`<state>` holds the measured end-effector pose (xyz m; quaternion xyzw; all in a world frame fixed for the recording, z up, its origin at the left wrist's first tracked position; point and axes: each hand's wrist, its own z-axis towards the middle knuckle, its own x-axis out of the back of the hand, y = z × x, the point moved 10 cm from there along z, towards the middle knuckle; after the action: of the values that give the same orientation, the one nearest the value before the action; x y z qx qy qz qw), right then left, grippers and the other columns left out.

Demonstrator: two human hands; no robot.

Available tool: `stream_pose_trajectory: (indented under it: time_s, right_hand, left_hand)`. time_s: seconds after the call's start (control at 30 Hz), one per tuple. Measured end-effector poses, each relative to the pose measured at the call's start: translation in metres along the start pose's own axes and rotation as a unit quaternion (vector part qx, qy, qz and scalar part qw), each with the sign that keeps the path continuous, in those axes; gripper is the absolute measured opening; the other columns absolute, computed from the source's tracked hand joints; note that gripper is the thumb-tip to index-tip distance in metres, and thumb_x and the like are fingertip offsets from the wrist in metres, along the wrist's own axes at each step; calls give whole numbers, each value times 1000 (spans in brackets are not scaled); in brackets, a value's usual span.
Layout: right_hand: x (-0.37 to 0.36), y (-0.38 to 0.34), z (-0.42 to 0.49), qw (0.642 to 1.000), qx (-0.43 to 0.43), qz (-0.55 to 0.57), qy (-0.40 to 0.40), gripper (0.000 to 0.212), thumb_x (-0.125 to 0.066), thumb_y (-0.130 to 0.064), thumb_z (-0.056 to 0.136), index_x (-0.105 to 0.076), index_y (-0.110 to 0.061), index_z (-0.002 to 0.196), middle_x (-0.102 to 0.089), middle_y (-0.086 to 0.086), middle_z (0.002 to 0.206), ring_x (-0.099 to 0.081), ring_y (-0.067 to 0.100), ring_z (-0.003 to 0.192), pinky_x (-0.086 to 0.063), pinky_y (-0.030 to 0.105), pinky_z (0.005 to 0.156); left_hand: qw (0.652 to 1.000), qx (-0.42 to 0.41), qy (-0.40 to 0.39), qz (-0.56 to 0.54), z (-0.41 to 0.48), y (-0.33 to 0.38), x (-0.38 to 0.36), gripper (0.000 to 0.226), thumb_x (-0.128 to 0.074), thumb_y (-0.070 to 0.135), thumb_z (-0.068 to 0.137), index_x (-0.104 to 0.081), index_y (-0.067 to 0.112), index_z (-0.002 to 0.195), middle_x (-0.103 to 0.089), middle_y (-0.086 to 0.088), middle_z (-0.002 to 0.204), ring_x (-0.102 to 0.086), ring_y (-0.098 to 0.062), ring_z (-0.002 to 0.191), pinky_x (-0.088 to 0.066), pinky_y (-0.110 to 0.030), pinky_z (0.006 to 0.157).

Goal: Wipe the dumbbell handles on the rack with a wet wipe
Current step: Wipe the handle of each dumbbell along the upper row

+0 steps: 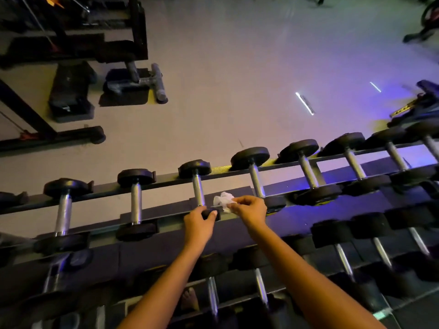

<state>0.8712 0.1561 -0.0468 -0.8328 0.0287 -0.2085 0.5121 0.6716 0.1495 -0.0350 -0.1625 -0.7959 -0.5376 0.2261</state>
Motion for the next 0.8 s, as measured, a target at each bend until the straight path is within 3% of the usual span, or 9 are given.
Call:
stream_pose_trajectory:
  time_s: [0.13, 0.27, 0.6, 0.7, 0.8]
  right_hand:
    - [47, 5, -3, 1000, 21, 20, -8, 11, -79, -5, 73, -75, -11, 82, -73, 8, 80, -71, 22, 79, -60, 31, 72]
    - [93, 7, 3, 998, 48, 28, -32, 11, -78, -3, 76, -74, -7, 86, -72, 5, 79, -68, 14, 74, -53, 14, 60]
    - [153, 17, 37, 992, 86, -10, -87, 12, -81, -10, 75, -74, -18, 80, -71, -4, 75, -67, 7, 72, -54, 17, 65]
    - [153, 17, 40, 990, 90, -3, -110, 12, -80, -8, 75, -74, -16, 82, -71, -3, 77, -67, 8, 74, -49, 11, 61]
    - [151, 16, 44, 989, 87, -1, -122, 11, -79, -8, 76, -75, -12, 86, -71, -1, 80, -67, 11, 76, -51, 14, 63]
  left_hand:
    - [999, 6, -5, -46, -20, 21, -27, 37, -69, 23, 87, -65, 5, 119, -67, -12, 114, -62, -21, 104, -45, -22, 83]
    - [999, 21, -9, -48, -46, 40, -64, 36, -69, 22, 88, -65, 5, 119, -68, -11, 114, -61, -15, 99, -43, -19, 81]
    - [995, 64, 37, -65, -97, 75, -120, 35, -67, 22, 89, -65, 6, 120, -66, -9, 117, -60, -16, 102, -43, -22, 85]
    - [994, 79, 39, -57, -104, 78, -126, 36, -67, 23, 89, -64, 8, 121, -66, -7, 118, -57, -11, 98, -43, -21, 84]
    - [993, 88, 53, -51, -104, 81, -123, 37, -67, 23, 89, -63, 6, 122, -65, -9, 119, -59, -15, 103, -41, -19, 83]
